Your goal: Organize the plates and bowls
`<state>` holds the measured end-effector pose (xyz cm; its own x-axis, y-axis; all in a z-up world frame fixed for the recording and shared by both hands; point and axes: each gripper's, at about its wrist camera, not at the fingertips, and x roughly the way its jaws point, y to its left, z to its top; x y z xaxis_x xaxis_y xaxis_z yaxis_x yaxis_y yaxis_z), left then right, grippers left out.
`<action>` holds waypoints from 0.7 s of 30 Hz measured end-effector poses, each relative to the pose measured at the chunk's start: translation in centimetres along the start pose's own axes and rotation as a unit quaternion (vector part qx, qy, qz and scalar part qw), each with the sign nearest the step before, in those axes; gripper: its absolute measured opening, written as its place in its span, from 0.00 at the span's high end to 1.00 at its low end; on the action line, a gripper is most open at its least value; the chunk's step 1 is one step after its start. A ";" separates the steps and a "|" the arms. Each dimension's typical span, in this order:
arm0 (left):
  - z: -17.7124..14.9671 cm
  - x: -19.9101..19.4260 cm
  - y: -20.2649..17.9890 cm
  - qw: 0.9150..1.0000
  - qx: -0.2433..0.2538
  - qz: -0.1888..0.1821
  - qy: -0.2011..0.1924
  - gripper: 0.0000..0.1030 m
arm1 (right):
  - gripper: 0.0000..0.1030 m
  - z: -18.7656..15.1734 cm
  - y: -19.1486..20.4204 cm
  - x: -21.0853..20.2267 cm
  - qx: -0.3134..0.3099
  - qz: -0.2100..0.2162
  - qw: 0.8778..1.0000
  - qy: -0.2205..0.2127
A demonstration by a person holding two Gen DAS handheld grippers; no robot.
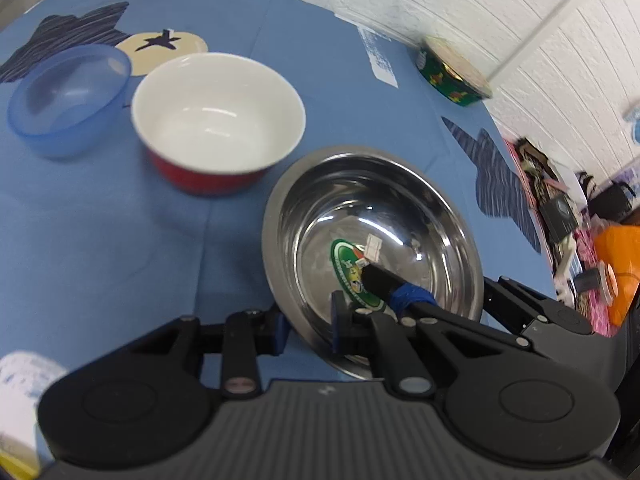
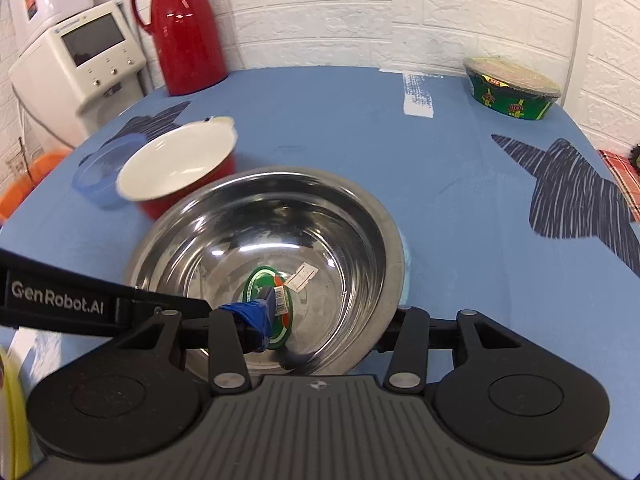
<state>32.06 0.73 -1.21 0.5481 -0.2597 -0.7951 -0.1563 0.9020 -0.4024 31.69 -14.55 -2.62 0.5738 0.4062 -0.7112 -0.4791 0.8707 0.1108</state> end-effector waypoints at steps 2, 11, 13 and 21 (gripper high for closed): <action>-1.5 -1.4 0.1 1.000 0.014 -0.005 0.000 0.96 | 0.67 -1.2 0.8 -1.6 0.001 0.000 1.000 -0.002; -9.8 -6.7 0.1 0.996 0.086 -0.024 0.017 0.96 | 0.64 -8.0 4.5 -8.1 0.005 -0.012 1.000 -0.001; -11.6 -7.2 0.2 0.995 0.095 -0.031 0.026 0.96 | 0.64 -9.9 5.2 -9.1 0.011 -0.024 1.000 -0.002; -15.5 -7.9 0.5 0.991 0.114 -0.062 0.036 0.96 | 0.63 -13.3 6.5 -11.2 0.037 -0.067 0.997 -0.015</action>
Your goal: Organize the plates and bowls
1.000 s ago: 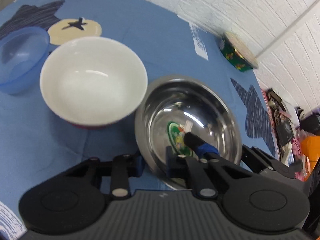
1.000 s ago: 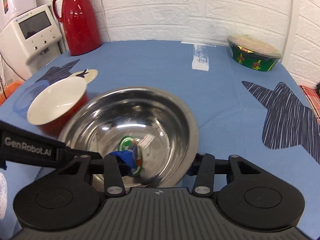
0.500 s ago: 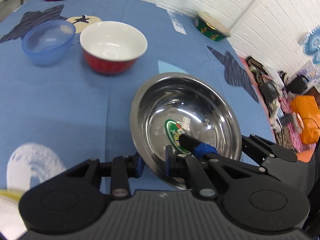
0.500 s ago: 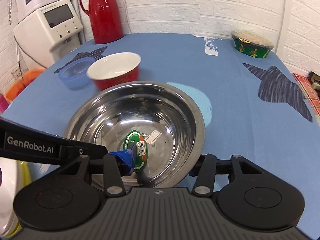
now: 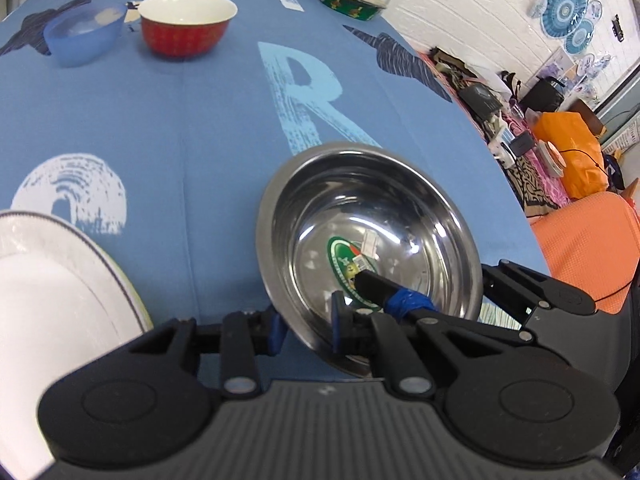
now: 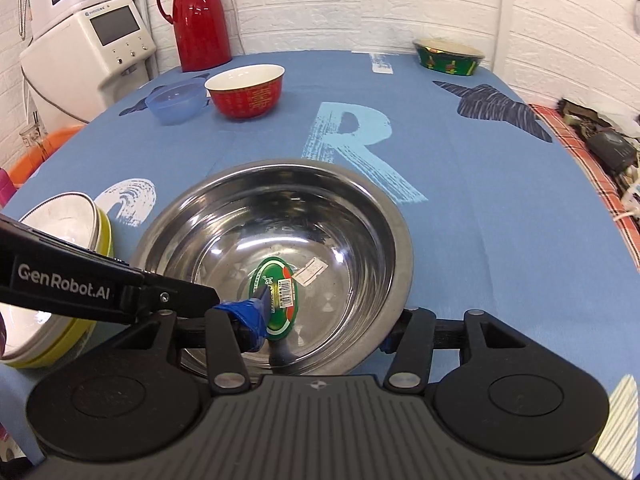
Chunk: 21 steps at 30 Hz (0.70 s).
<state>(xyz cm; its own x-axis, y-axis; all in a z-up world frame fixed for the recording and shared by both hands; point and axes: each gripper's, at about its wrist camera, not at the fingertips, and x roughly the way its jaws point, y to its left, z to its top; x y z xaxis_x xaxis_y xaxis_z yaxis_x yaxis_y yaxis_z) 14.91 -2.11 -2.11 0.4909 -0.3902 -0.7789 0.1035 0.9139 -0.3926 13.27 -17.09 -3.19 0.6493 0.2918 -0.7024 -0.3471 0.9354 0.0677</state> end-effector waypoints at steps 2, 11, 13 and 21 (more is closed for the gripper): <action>-0.2 0.1 0.2 1.000 -0.002 -0.004 0.000 0.96 | 0.63 -0.5 0.2 0.0 0.007 -0.007 1.000 -0.006; -1.1 0.6 -0.2 1.000 -0.001 -0.011 0.012 0.96 | 0.62 -2.0 0.3 -0.6 0.013 -0.015 1.000 -0.002; -1.0 0.8 -0.5 1.000 0.003 -0.008 0.007 0.95 | 0.61 -2.1 0.0 -0.5 0.020 -0.014 1.000 -0.007; -0.2 -1.4 -0.4 0.999 0.001 0.015 -0.040 0.48 | 0.62 -1.8 -1.3 -0.9 0.078 0.020 0.997 -0.014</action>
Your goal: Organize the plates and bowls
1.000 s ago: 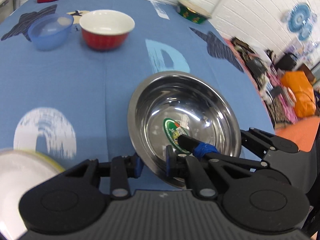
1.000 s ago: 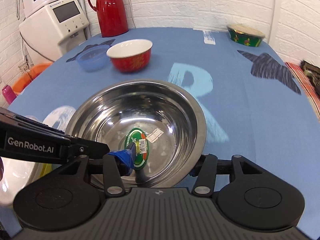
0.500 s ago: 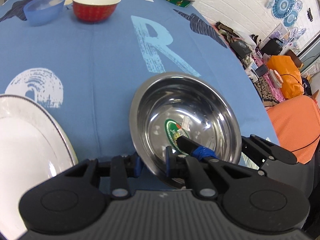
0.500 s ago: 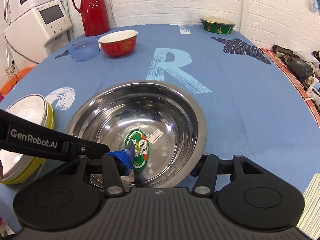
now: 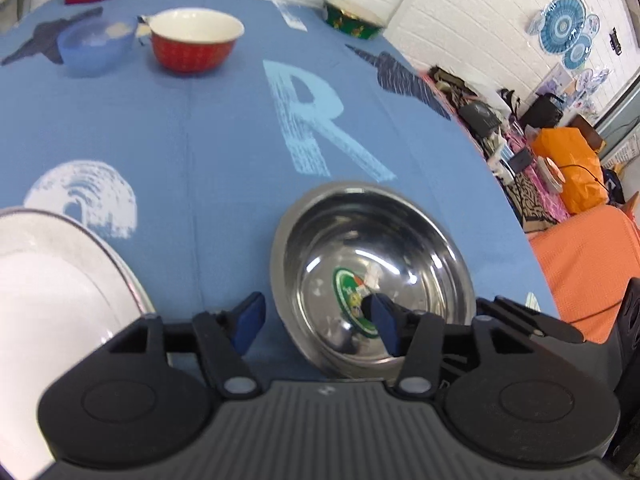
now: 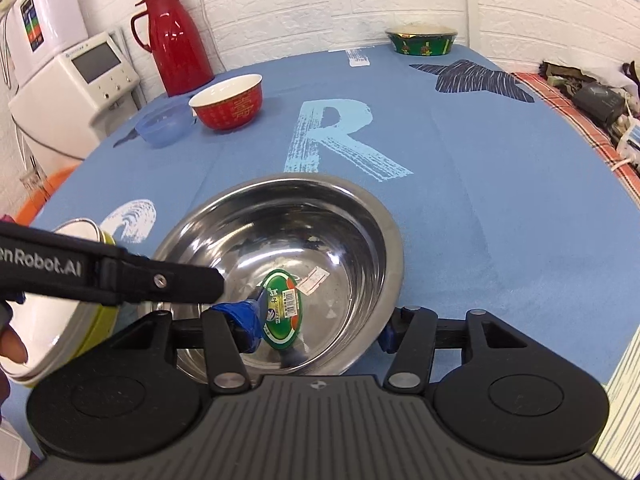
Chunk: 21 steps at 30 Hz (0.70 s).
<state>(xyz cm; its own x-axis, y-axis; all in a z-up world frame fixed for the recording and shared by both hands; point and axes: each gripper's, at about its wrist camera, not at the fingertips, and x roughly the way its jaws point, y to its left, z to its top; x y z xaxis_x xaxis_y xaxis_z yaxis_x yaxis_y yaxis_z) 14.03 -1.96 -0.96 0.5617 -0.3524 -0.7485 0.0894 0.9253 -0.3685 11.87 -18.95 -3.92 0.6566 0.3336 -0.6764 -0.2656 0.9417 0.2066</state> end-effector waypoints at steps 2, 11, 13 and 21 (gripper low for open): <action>0.4 -0.7 0.1 1.000 0.006 0.012 -0.014 0.48 | 0.62 0.1 -0.1 -0.3 0.008 0.002 1.000 -0.007; 1.0 -2.5 1.4 0.999 -0.009 0.029 -0.041 0.47 | 0.60 0.4 -1.3 -2.5 0.036 -0.023 0.998 -0.043; 0.9 -2.8 1.5 0.999 -0.012 0.027 -0.042 0.46 | 0.60 0.3 -1.5 -2.9 0.044 -0.024 0.997 -0.051; 0.3 -3.5 1.4 0.998 -0.011 0.026 -0.051 0.44 | 0.59 0.4 -1.9 -4.1 0.124 -0.020 0.990 -0.057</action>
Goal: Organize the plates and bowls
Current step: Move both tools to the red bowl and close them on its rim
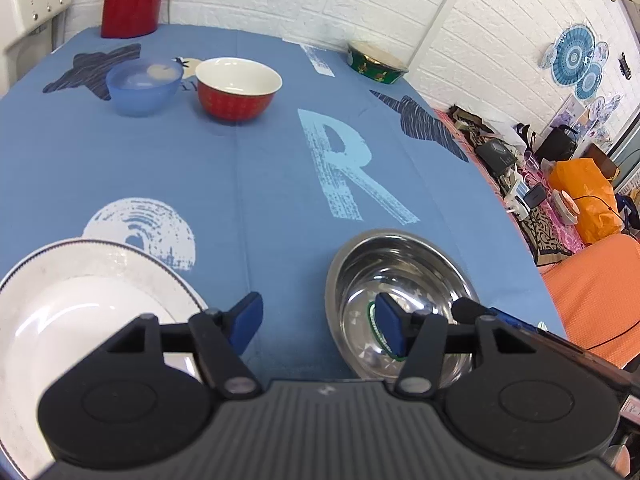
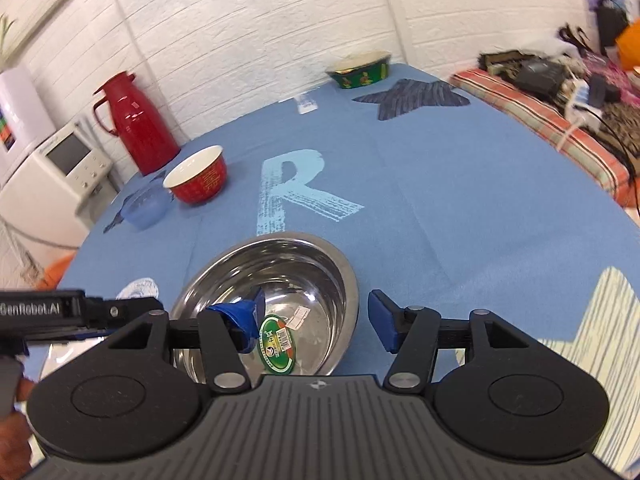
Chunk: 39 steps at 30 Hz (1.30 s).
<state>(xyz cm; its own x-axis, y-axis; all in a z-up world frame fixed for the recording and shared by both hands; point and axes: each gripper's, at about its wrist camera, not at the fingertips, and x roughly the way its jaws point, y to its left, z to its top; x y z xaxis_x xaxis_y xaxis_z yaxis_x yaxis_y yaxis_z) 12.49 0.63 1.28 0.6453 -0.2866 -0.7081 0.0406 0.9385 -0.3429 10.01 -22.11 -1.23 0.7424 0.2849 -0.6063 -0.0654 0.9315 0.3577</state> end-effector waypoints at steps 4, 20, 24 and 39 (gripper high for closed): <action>-0.2 -0.3 0.2 1.000 -0.002 0.002 -0.003 0.43 | 0.58 -0.2 -0.6 -0.9 0.040 0.042 0.998 -0.033; 0.4 -0.7 2.5 1.000 -0.025 0.011 -0.007 0.42 | 0.56 0.7 -2.2 -1.9 0.066 0.050 0.996 -0.046; 1.1 -0.8 3.5 0.999 -0.034 0.014 -0.011 0.42 | 0.55 1.0 -2.6 -1.4 0.062 0.044 0.996 -0.041; 9.7 2.3 8.9 0.994 -0.097 0.042 -0.009 0.42 | 0.55 8.7 5.5 6.4 -0.113 0.053 0.992 0.021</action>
<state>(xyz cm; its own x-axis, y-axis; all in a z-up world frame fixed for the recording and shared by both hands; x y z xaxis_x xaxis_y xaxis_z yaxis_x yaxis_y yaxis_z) 21.79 10.16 2.61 0.6544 -0.2036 -0.7282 -0.1614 0.9033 -0.3975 20.16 -17.14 3.01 0.6959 0.3878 -0.6044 -0.2925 0.9217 0.2546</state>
